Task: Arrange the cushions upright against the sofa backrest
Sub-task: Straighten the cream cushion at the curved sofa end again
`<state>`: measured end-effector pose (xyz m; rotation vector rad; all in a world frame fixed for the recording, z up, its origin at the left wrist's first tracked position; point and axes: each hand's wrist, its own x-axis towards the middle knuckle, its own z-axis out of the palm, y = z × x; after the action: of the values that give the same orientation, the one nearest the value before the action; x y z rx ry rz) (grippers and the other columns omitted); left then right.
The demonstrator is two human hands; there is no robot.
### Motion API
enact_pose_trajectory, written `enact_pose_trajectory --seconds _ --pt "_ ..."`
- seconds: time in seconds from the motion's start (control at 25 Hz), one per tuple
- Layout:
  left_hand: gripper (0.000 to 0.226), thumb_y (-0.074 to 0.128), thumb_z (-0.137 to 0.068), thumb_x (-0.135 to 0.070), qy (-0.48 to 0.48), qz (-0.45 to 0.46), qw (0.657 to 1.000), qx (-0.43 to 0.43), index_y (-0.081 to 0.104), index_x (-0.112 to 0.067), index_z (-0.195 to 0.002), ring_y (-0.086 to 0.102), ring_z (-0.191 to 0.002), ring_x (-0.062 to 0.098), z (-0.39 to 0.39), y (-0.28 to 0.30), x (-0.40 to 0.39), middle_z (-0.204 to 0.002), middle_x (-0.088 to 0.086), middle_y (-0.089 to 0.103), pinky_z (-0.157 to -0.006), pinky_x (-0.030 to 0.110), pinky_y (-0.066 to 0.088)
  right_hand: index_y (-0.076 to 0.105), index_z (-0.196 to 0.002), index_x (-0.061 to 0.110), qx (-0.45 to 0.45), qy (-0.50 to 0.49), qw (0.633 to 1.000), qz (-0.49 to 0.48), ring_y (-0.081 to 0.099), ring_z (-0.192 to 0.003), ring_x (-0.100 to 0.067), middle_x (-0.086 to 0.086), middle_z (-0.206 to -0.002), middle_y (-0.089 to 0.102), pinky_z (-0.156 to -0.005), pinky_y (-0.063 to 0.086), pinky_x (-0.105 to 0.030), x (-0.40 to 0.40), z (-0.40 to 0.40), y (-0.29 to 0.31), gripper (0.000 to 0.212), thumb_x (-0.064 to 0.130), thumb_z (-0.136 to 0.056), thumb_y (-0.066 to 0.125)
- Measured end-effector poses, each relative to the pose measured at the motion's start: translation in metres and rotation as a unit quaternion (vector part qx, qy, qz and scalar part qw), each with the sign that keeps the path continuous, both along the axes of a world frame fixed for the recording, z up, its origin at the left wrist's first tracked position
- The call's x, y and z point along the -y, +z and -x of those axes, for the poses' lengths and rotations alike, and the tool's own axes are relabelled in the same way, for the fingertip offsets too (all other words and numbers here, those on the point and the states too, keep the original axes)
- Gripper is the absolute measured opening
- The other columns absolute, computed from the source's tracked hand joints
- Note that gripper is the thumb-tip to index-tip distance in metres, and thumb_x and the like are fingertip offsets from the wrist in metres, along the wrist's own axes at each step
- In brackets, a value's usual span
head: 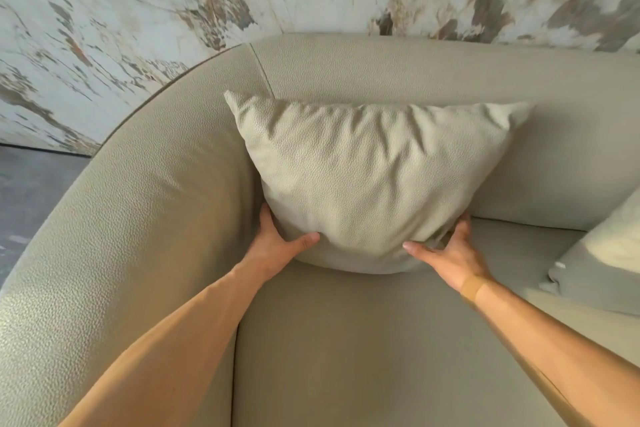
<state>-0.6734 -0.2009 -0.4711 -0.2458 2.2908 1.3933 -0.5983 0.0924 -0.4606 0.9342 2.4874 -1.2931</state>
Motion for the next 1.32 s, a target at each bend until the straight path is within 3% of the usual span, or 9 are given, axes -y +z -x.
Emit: enact_pose_trajectory --seconds 0.16,0.32,0.52,0.64,0.92,1.08,1.32 --pt "0.127 0.082 -0.065 -0.056 -0.009 0.022 1.000 -0.010 -0.006 -0.034 -0.154 0.025 -0.146 0.019 -0.005 0.043 0.005 -0.162 -0.003 0.018 -0.115 0.033 0.024 -0.005 -0.157 0.024 -0.026 0.024 0.999 -0.021 0.036 -0.142 -0.027 -0.006 -0.161 0.027 -0.110 0.030 -0.032 -0.006 -0.013 0.048 0.122 0.045 -0.073 0.081" --pt "0.125 0.079 -0.065 -0.062 -0.063 0.054 0.995 -0.062 -0.004 -0.035 -0.155 0.017 -0.148 0.014 -0.014 0.098 0.007 -0.164 -0.006 0.009 -0.117 0.034 0.021 -0.002 -0.156 0.031 -0.060 0.077 0.993 -0.059 0.028 -0.146 -0.021 -0.001 -0.163 0.020 -0.111 0.030 -0.035 -0.003 -0.032 0.102 0.118 0.047 -0.073 0.080" --pt "0.117 0.075 -0.068 -0.064 -0.096 0.108 0.978 -0.149 -0.001 -0.040 -0.154 0.016 -0.148 0.012 -0.031 0.182 0.013 -0.163 -0.011 0.011 -0.116 0.039 0.024 -0.006 -0.155 0.037 -0.033 0.134 0.968 -0.210 0.019 -0.148 -0.029 -0.002 -0.164 0.012 -0.109 0.035 -0.049 0.009 -0.058 0.179 0.114 0.065 -0.074 0.069" --pt "0.117 0.064 -0.064 -0.078 -0.112 0.171 0.962 -0.181 -0.004 -0.044 -0.153 0.009 -0.150 0.013 -0.053 0.227 0.023 -0.164 -0.012 0.007 -0.117 0.048 0.025 -0.011 -0.153 0.039 -0.017 0.142 0.955 -0.259 0.010 -0.151 -0.031 0.000 -0.166 0.006 -0.114 0.029 -0.050 0.015 -0.084 0.222 0.111 0.072 -0.075 0.060" --pt "0.111 0.043 -0.067 -0.087 -0.171 0.243 0.909 -0.292 -0.010 -0.040 -0.152 -0.007 -0.151 0.015 -0.114 0.330 0.021 -0.163 -0.013 -0.007 -0.120 0.044 0.007 -0.015 -0.151 0.043 -0.019 0.157 0.918 -0.364 -0.002 -0.152 -0.029 0.004 -0.166 -0.002 -0.118 0.016 -0.050 0.014 -0.150 0.335 0.102 0.076 -0.079 0.049" --pt "0.110 0.034 -0.067 -0.092 -0.210 0.278 0.872 -0.343 -0.011 -0.039 -0.153 -0.009 -0.151 0.016 -0.127 0.362 0.013 -0.163 -0.009 -0.011 -0.121 0.046 0.004 -0.012 -0.152 0.045 -0.024 0.146 0.911 -0.385 -0.008 -0.152 -0.027 0.006 -0.166 -0.004 -0.119 0.011 -0.050 0.005 -0.173 0.369 0.097 0.078 -0.080 0.043" --pt "0.109 0.028 -0.065 -0.095 -0.223 0.284 0.852 -0.379 -0.012 -0.042 -0.151 -0.009 -0.151 0.016 -0.166 0.381 -0.045 -0.161 -0.013 -0.014 -0.121 0.047 0.005 -0.006 -0.153 0.044 -0.045 0.108 0.911 -0.396 -0.009 -0.152 -0.026 0.008 -0.165 -0.005 -0.119 0.012 -0.050 -0.048 -0.211 0.400 0.096 0.078 -0.080 0.044"
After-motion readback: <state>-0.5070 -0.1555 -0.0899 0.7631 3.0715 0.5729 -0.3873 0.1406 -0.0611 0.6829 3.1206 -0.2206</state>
